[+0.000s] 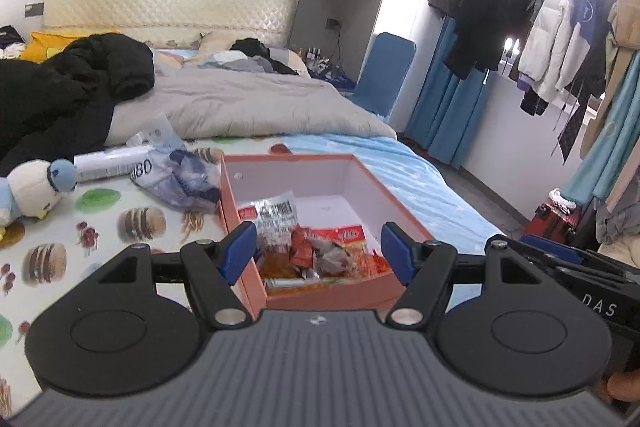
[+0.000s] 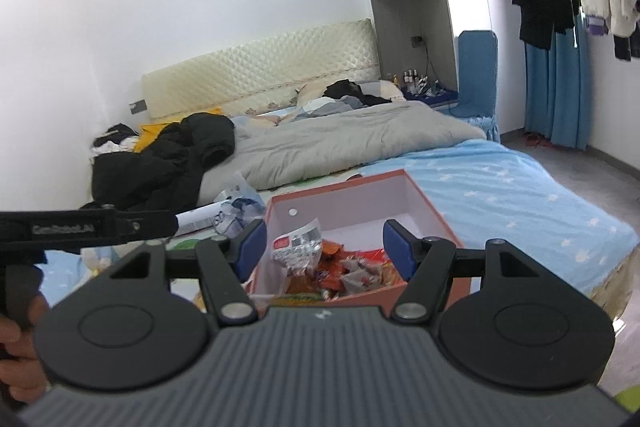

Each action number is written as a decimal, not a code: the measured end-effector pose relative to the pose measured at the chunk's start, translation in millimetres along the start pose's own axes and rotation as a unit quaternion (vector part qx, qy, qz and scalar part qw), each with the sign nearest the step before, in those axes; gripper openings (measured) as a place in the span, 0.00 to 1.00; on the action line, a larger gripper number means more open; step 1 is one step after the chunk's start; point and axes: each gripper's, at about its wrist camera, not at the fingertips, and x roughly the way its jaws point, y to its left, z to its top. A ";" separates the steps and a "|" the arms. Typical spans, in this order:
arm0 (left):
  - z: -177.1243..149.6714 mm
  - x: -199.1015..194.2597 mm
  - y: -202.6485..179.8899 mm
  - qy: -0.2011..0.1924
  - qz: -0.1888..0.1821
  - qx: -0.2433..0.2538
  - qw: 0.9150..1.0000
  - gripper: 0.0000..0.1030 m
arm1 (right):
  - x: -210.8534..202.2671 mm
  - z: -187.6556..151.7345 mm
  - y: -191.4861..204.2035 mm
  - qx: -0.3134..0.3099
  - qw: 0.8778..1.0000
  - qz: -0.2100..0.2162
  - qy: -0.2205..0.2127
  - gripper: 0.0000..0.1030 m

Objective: Organize snacks

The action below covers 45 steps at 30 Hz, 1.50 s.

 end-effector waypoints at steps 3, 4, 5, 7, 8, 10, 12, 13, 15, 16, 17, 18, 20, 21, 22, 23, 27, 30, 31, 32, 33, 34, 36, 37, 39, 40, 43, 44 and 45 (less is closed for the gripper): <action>-11.7 -1.8 -0.1 0.009 0.005 0.001 1.000 0.71 | -4.0 -7.9 1.6 -0.006 1.000 -0.003 0.004 0.65; -15.1 -1.8 0.3 0.012 0.006 0.000 1.000 0.71 | -3.7 -10.5 2.3 -0.007 1.000 -0.005 0.004 0.65; -17.4 -0.2 1.3 0.015 0.008 -0.002 1.000 0.71 | -3.9 -12.6 2.7 -0.006 1.000 -0.005 0.005 0.65; -23.1 -0.5 2.4 0.019 0.013 -0.006 1.000 0.71 | -1.1 -16.3 1.9 0.001 1.000 -0.003 0.011 0.65; -23.8 2.3 2.9 0.021 0.015 -0.008 1.000 0.71 | 0.6 -18.2 1.7 0.003 1.000 -0.002 0.012 0.65; -27.1 3.0 4.9 0.024 0.019 -0.010 0.999 0.71 | 3.5 -21.8 2.2 0.003 1.000 -0.003 0.017 0.65; -29.1 4.2 7.0 0.025 0.023 -0.012 0.999 0.71 | 7.8 -24.9 1.8 0.004 1.000 -0.003 0.025 0.65; -28.9 5.4 7.8 0.026 0.024 -0.013 0.999 0.71 | 7.6 -26.8 0.7 0.004 1.000 -0.004 0.028 0.65; -28.9 6.9 8.4 0.027 0.025 -0.013 0.999 0.71 | 9.4 -29.6 0.8 0.005 0.999 -0.005 0.033 0.65; -29.3 7.1 8.2 0.028 0.026 -0.013 0.999 0.71 | 9.4 -30.5 0.8 0.005 0.999 -0.005 0.033 0.65; -29.7 7.3 7.6 0.028 0.025 -0.012 0.999 0.71 | 9.5 -30.7 1.0 0.005 0.999 -0.005 0.033 0.65; -29.7 7.7 7.1 0.028 0.025 -0.010 0.999 0.71 | 9.3 -30.5 1.0 0.005 0.999 -0.005 0.033 0.65; -29.6 8.6 6.0 0.029 0.025 -0.009 0.999 0.71 | 9.8 -30.6 1.4 0.004 0.999 -0.006 0.033 0.65; -29.4 9.0 5.3 0.030 0.025 -0.007 0.999 0.71 | 9.9 -31.1 1.6 0.004 0.999 -0.006 0.033 0.65; -29.6 9.0 4.7 0.030 0.027 -0.005 0.999 0.71 | 10.6 -31.7 1.3 0.004 0.999 -0.007 0.034 0.65; -29.4 9.1 4.5 0.030 0.028 -0.004 0.999 0.71 | 10.8 -31.6 1.6 0.005 0.999 -0.007 0.034 0.65; -30.1 9.0 3.2 0.030 0.027 -0.003 0.999 0.71 | 10.0 -31.3 1.7 0.006 0.999 -0.008 0.033 0.65; -29.5 9.7 3.3 0.031 0.026 -0.003 0.999 0.71 | 9.8 -32.0 1.8 0.007 0.999 -0.008 0.034 0.65; -29.6 9.5 3.2 0.030 0.026 -0.003 0.999 0.71 | 9.8 -32.2 1.9 0.006 0.999 -0.008 0.033 0.65; -29.4 9.7 3.6 0.031 0.027 -0.003 0.999 0.71 | 9.4 -32.7 1.8 0.006 0.999 -0.008 0.033 0.65; -29.2 9.7 3.2 0.031 0.026 -0.004 0.999 0.71 | 9.3 -32.8 1.8 0.006 0.999 -0.008 0.033 0.65; -29.2 9.7 3.1 0.031 0.026 -0.004 0.999 0.71 | 9.5 -33.0 1.9 0.007 0.999 -0.008 0.033 0.65; -29.2 9.2 3.0 0.030 0.026 -0.001 0.999 0.71 | 9.3 -32.7 1.8 0.007 0.999 -0.009 0.033 0.65; -29.2 9.0 3.1 0.029 0.027 -0.002 0.999 0.71 | 9.2 -33.0 2.1 0.008 0.999 -0.009 0.033 0.65; -28.9 8.7 3.2 0.028 0.027 -0.003 0.999 0.71 | 9.0 -33.8 1.4 0.012 0.999 -0.010 0.032 0.65; -28.5 8.7 3.4 0.028 0.027 -0.004 0.999 0.71 | 9.2 -33.9 1.9 0.014 0.999 -0.010 0.032 0.65; -27.9 7.9 3.8 0.027 0.028 -0.003 0.999 0.71 | 8.8 -34.7 1.2 0.014 0.999 -0.009 0.031 0.65; -27.7 7.1 4.3 0.026 0.027 -0.003 0.999 0.71 | 9.1 -34.6 0.6 0.013 0.999 -0.008 0.030 0.65; -27.8 7.1 4.3 0.026 0.027 -0.003 0.999 0.71 | 9.2 -35.0 0.8 0.011 0.999 -0.009 0.030 0.65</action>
